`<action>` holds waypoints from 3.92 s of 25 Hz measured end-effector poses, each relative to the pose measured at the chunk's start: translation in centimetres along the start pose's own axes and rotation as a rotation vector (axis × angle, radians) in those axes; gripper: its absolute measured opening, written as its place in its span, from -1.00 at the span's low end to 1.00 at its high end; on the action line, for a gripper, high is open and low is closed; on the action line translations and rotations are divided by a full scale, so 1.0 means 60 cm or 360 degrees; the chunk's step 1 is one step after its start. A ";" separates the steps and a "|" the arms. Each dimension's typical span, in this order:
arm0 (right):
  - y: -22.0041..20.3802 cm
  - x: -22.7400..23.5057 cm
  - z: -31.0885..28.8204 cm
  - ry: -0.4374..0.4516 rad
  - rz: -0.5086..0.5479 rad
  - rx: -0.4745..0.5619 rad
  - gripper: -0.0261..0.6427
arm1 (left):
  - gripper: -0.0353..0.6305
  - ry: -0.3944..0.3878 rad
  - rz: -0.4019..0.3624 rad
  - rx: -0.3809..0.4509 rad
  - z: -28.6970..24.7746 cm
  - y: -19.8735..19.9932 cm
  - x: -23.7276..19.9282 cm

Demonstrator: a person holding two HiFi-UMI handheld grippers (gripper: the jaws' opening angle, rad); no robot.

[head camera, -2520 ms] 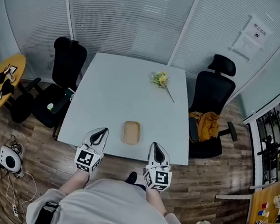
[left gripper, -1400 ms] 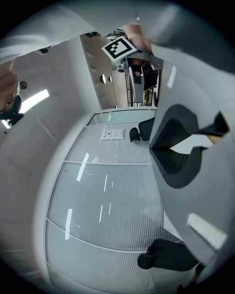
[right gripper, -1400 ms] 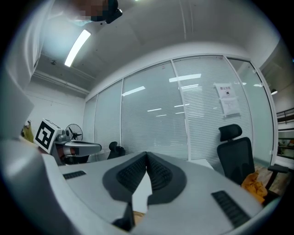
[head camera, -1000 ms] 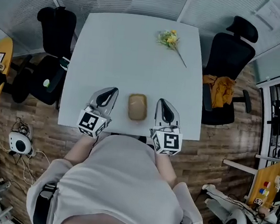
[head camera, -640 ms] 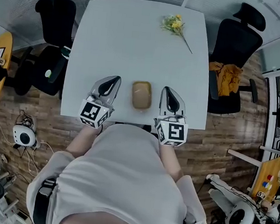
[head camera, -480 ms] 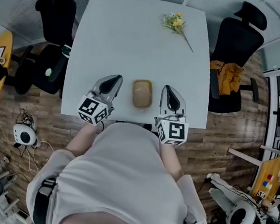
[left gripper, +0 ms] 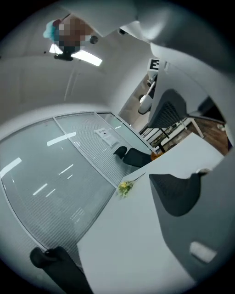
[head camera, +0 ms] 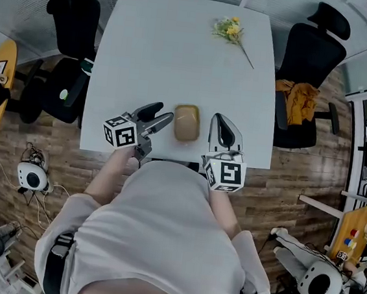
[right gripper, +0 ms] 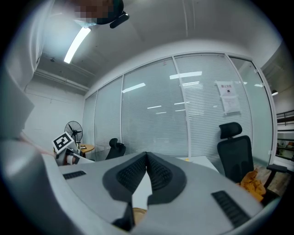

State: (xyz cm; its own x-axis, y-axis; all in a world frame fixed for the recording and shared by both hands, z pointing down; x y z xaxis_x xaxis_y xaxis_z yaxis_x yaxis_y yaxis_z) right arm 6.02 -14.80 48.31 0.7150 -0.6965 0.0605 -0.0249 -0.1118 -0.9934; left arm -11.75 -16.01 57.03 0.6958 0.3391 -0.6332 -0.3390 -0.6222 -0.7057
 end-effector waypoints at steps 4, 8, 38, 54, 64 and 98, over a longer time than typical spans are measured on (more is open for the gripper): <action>0.001 -0.004 0.003 0.0003 0.0012 0.0000 -0.90 | 0.46 -0.0118 0.0435 -0.0025 -0.009 -0.013 -0.017; 0.000 -0.003 0.006 -0.0013 0.0010 -0.0002 -0.90 | 0.52 -0.0161 0.0634 -0.0061 -0.016 -0.033 -0.041; -0.014 -0.005 0.042 -0.0103 -0.0025 -0.0043 -0.90 | 0.76 0.0060 0.1024 -0.0412 -0.090 -0.196 -0.252; -0.024 0.016 0.060 -0.0184 -0.0064 -0.0083 -0.90 | 0.47 0.0055 0.1047 -0.0534 -0.116 -0.233 -0.261; -0.031 0.030 0.078 -0.0235 -0.0090 -0.0100 -0.90 | -0.02 0.0086 0.1013 -0.0562 -0.132 -0.255 -0.277; -0.038 0.035 0.086 -0.0228 -0.0099 -0.0114 -0.90 | -0.72 -0.0114 0.1161 -0.0457 -0.133 -0.248 -0.255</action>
State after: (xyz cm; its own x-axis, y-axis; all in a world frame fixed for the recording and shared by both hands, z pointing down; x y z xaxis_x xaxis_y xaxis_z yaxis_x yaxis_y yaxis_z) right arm 11.19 -12.37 50.21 0.8088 -0.5792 0.1019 -0.0236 -0.2051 -0.9785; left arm -12.30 -17.55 79.77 0.3146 -0.1867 -0.9307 -0.5105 -0.8599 0.0000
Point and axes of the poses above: the fingertips, and each gripper's own axes: z backward along the fingers, x to its right, y out of its top, the point moved 3 cm from there along z, backward along the fingers, and after that the axes turned 15 degrees about y, right-handed, at the moved point
